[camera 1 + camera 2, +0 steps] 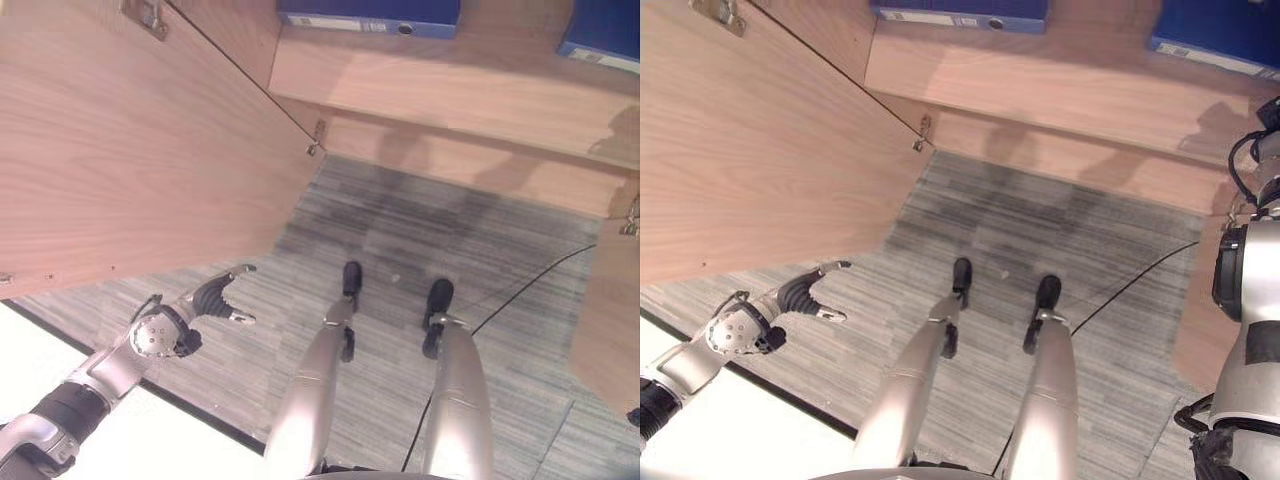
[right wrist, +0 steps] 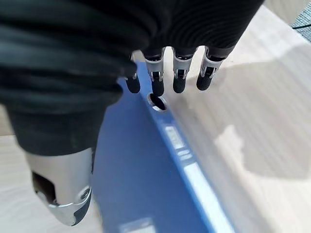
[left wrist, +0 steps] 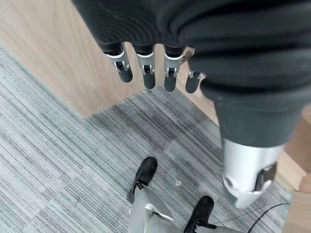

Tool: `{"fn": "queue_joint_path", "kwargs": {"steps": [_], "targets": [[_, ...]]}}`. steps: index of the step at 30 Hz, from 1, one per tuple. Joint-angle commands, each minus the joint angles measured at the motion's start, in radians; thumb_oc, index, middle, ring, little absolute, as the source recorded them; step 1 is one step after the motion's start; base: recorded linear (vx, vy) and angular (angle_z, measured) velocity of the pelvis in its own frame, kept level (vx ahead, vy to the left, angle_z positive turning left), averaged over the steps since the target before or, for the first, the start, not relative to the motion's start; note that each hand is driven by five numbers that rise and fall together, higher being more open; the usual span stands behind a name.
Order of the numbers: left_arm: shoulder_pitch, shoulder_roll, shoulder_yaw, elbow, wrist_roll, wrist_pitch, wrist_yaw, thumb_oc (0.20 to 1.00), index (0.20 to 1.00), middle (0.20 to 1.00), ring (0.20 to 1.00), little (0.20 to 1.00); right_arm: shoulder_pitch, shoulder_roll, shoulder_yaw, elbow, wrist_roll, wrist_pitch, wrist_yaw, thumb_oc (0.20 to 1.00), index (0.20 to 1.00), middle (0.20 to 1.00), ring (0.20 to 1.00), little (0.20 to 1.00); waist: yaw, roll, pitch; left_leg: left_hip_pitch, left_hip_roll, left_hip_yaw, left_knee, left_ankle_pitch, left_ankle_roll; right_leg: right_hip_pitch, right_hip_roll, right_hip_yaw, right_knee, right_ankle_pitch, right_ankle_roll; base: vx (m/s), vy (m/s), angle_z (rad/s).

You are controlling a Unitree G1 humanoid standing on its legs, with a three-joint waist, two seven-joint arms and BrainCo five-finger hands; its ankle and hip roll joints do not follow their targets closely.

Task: Put the empty folder in the office cabinet

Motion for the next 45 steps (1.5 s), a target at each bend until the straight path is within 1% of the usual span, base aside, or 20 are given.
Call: {"fn": "queue_joint_path", "kwargs": {"steps": [1,5,7,9,11,12,14,15,23,29,30,33,34,35,36,38,41,42,44,45], "targets": [[0.001,-0.027,0.015,0.025,0.028,-0.01,-0.002,1.0,1.0,1.0,1.0,1.0,0.024,-0.036,0.006,-0.045,0.01,-0.032,-0.007,1.0,1.0,1.0,1.0,1.0,0.004,0.005,0.034,0.098,0.089,-0.022,0.066,-0.208,-0.077,0.091,-0.01,0.031,-0.117,-0.011,0.124,-0.02,-0.01,0.04],[0.015,-0.053,0.027,0.035,0.033,-0.007,0.001,1.0,1.0,1.0,1.0,1.0,0.081,-0.011,-0.055,-0.042,0.013,-0.032,-0.012,1.0,1.0,1.0,1.0,1.0,0.006,-0.001,0.033,0.127,0.087,-0.025,0.054,-0.205,-0.077,0.131,-0.013,0.023,-0.144,-0.002,0.127,-0.02,0.004,0.05],[0.018,-0.08,0.039,0.055,0.043,-0.005,0.004,1.0,1.0,1.0,1.0,1.0,0.166,0.025,-0.138,-0.047,0.029,-0.035,-0.013,1.0,1.0,1.0,1.0,1.0,0.008,-0.004,0.032,0.165,0.084,-0.026,0.028,-0.202,-0.074,0.177,-0.016,0.013,-0.18,0.011,0.134,0.0,0.007,0.02],[0.018,-0.092,0.044,0.06,0.046,-0.006,0.004,1.0,1.0,1.0,1.0,1.0,0.192,0.039,-0.166,-0.045,0.038,-0.036,-0.012,1.0,1.0,1.0,1.0,1.0,0.007,-0.005,0.032,0.174,0.085,-0.025,0.025,-0.201,-0.074,0.188,-0.018,0.012,-0.187,0.015,0.135,0.0,0.005,0.05],[0.024,-0.125,0.052,0.072,0.055,-0.002,0.002,1.0,1.0,1.0,1.0,1.0,0.287,0.09,-0.25,-0.053,0.063,-0.047,-0.015,1.0,1.0,1.0,1.0,1.0,0.008,-0.01,0.024,0.207,0.083,-0.027,0.01,-0.199,-0.071,0.227,-0.023,0.005,-0.214,0.026,0.14,0.0,0.009,0.03],[0.026,-0.122,0.049,0.072,0.056,-0.002,0.002,1.0,1.0,1.0,1.0,1.0,0.299,0.093,-0.259,-0.06,0.062,-0.048,-0.017,1.0,1.0,1.0,1.0,1.0,0.009,-0.012,0.024,0.212,0.084,-0.027,0.008,-0.198,-0.07,0.233,-0.023,0.004,-0.217,0.027,0.141,0.0,0.0,0.0],[0.021,-0.171,0.06,0.083,0.06,0.003,0.006,1.0,1.0,1.0,1.0,1.0,0.4,0.17,-0.326,-0.09,0.086,-0.065,-0.01,1.0,1.0,1.0,1.0,1.0,0.008,-0.025,0.019,0.235,0.078,-0.031,0.0,-0.191,-0.064,0.271,-0.029,-0.002,-0.239,0.044,0.142,0.0,0.0,0.0],[0.023,-0.17,0.058,0.085,0.061,0.003,0.006,1.0,1.0,1.0,1.0,1.0,0.41,0.174,-0.33,-0.097,0.086,-0.067,-0.012,1.0,1.0,1.0,1.0,1.0,0.008,-0.026,0.019,0.244,0.08,-0.031,0.002,-0.203,-0.064,0.278,-0.028,-0.003,-0.234,0.03,0.144,-0.01,0.032,0.02],[0.022,-0.265,0.075,0.135,0.085,0.017,0.007,1.0,1.0,1.0,1.0,1.0,0.624,0.336,-0.421,-0.201,0.112,-0.114,0.019,1.0,1.0,1.0,1.0,1.0,-0.007,-0.06,0.005,0.323,0.073,-0.045,-0.038,-0.189,-0.057,0.382,-0.045,-0.025,-0.29,0.064,0.152,0.01,0.021,0.03],[0.04,-0.345,0.093,0.192,0.103,0.023,0.008,1.0,1.0,1.0,1.0,1.0,0.813,0.467,-0.426,-0.309,0.059,-0.135,0.042,1.0,1.0,1.0,1.0,1.0,-0.03,-0.089,-0.019,0.406,0.084,-0.046,-0.107,-0.169,-0.056,0.482,-0.056,-0.047,-0.377,0.097,0.159,0.05,0.03,0.05],[0.042,-0.373,0.1,0.21,0.12,0.025,0.01,1.0,1.0,1.0,1.0,1.0,0.886,0.522,-0.404,-0.374,0.024,-0.151,0.058,1.0,1.0,1.0,1.0,1.0,-0.042,-0.103,-0.031,0.433,0.089,-0.041,-0.13,-0.164,-0.058,0.511,-0.059,-0.05,-0.412,0.115,0.164,0.06,0.041,0.02],[0.047,-0.406,0.103,0.243,0.136,0.026,0.014,1.0,1.0,1.0,1.0,1.0,0.981,0.58,-0.366,-0.456,-0.039,-0.159,0.067,1.0,1.0,1.0,1.0,1.0,-0.06,-0.12,-0.046,0.472,0.092,-0.033,-0.165,-0.154,-0.057,0.549,-0.055,-0.054,-0.456,0.139,0.171,0.05,0.064,-0.05],[0.057,-0.442,0.126,0.277,0.16,0.022,0.017,1.0,1.0,1.0,1.0,1.0,1.128,0.627,-0.287,-0.601,-0.19,-0.158,0.091,1.0,1.0,1.0,1.0,1.0,-0.082,-0.142,-0.068,0.519,0.096,-0.023,-0.191,-0.149,-0.055,0.593,-0.052,-0.054,-0.486,0.15,0.178,0.05,0.054,-0.11],[0.058,-0.442,0.126,0.277,0.16,0.022,0.017,1.0,1.0,1.0,1.0,1.0,1.13,0.628,-0.287,-0.603,-0.191,-0.157,0.09,1.0,1.0,1.0,1.0,1.0,-0.083,-0.142,-0.067,0.521,0.096,-0.023,-0.192,-0.149,-0.055,0.595,-0.052,-0.054,-0.487,0.151,0.178,0.08,0.072,-0.11],[0.064,-0.461,0.133,0.295,0.183,0.018,0.026,1.0,1.0,1.0,1.0,1.0,1.187,0.636,-0.242,-0.673,-0.286,-0.16,0.1,1.0,1.0,1.0,1.0,1.0,-0.092,-0.15,-0.076,0.54,0.099,-0.019,-0.203,-0.148,-0.054,0.609,-0.051,-0.055,-0.491,0.153,0.18,0.07,0.026,-0.09],[0.067,-0.498,0.138,0.344,0.208,0.007,0.034,1.0,1.0,1.0,1.0,1.0,1.276,0.633,-0.197,-0.785,-0.388,-0.17,0.135,1.0,1.0,1.0,1.0,1.0,-0.11,-0.167,-0.098,0.58,0.104,-0.016,-0.223,-0.149,-0.05,0.633,-0.047,-0.056,-0.493,0.153,0.182,0.1,0.053,-0.08],[0.082,-0.51,0.144,0.353,0.216,-0.009,0.032,1.0,1.0,1.0,1.0,1.0,1.338,0.622,-0.161,-0.854,-0.474,-0.18,0.162,1.0,1.0,1.0,1.0,1.0,-0.12,-0.175,-0.115,0.619,0.106,-0.009,-0.239,-0.152,-0.047,0.661,-0.042,-0.055,-0.493,0.15,0.185,0.1,0.045,-0.07],[0.11,-0.514,0.145,0.353,0.227,-0.022,0.024,1.0,1.0,1.0,1.0,1.0,1.376,0.6,-0.12,-0.908,-0.592,-0.187,0.176,1.0,1.0,1.0,1.0,1.0,-0.123,-0.182,-0.135,0.652,0.108,0.001,-0.252,-0.156,-0.046,0.685,-0.037,-0.053,-0.502,0.148,0.186,0.11,0.04,-0.02],[0.114,-0.515,0.145,0.353,0.228,-0.023,0.024,1.0,1.0,1.0,1.0,1.0,1.38,0.6,-0.119,-0.911,-0.596,-0.186,0.175,1.0,1.0,1.0,1.0,1.0,-0.123,-0.181,-0.136,0.657,0.109,0.001,-0.255,-0.156,-0.046,0.689,-0.036,-0.053,-0.504,0.148,0.186,0.09,0.014,-0.05],[0.151,-0.52,0.14,0.354,0.243,-0.037,0.012,1.0,1.0,1.0,1.0,1.0,1.401,0.582,-0.056,-0.955,-0.745,-0.183,0.186,1.0,1.0,1.0,1.0,1.0,-0.124,-0.19,-0.167,0.696,0.113,0.007,-0.273,-0.16,-0.042,0.714,-0.029,-0.05,-0.516,0.145,0.187,0.12,0.006,-0.06]]}}
